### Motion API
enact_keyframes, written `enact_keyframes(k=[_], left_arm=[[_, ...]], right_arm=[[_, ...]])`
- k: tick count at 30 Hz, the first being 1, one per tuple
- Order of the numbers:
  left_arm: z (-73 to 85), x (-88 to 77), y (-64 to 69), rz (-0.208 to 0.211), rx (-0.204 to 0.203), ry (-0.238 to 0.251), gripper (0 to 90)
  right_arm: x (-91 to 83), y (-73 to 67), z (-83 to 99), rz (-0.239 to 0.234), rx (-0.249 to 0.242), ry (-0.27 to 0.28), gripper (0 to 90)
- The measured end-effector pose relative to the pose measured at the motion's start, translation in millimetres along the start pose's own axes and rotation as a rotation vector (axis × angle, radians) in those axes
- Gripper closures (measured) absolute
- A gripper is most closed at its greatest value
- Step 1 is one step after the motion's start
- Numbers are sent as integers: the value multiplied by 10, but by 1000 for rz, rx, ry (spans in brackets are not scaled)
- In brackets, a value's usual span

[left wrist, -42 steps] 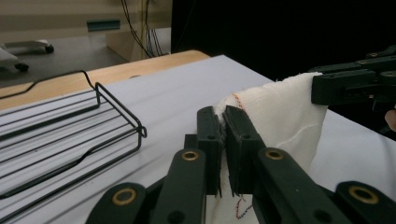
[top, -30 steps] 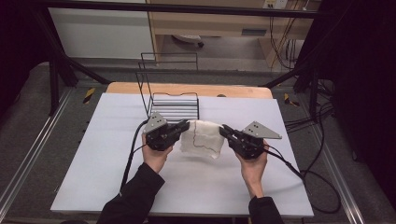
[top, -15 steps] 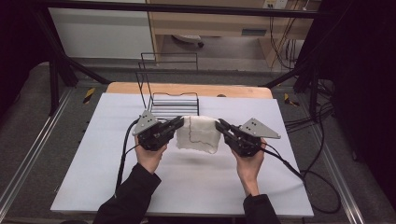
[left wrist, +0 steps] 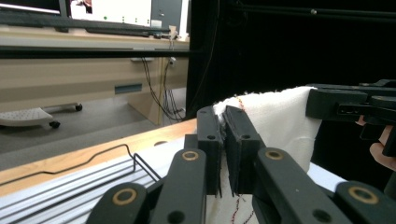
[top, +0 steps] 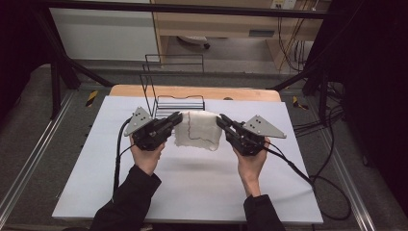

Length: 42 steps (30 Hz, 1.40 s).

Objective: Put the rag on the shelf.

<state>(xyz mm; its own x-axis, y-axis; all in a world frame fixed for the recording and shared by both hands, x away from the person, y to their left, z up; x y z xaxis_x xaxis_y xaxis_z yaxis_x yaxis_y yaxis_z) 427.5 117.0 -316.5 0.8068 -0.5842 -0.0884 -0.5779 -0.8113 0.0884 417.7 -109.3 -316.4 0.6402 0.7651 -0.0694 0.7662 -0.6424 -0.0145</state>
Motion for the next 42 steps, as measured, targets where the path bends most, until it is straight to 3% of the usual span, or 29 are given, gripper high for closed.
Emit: enact_keyframes(k=[22, 42], left_arm=[[-393, -97, -104, -31, 2, 88, 849], [-760, -92, -241, -54, 1, 149, 849]], right_arm=[[173, -46, -411, 1, -31, 96, 819], [337, -25, -771, 3, -74, 135, 818]])
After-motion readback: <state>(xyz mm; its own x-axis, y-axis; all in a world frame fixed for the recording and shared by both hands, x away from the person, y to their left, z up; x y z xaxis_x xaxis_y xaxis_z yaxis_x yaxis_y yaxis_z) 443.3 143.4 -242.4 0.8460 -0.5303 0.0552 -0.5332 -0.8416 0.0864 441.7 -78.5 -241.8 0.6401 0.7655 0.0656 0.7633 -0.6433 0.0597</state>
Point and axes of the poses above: each handheld gripper's, and its own axes: x roughly forward along the jaws, z roughly out of its underside, y roughly to its right, the point moved 5 cm from there along x, roughly forward along the jaws, and after that the axes turned 9 degrees about -z, right-handed, at the moved point
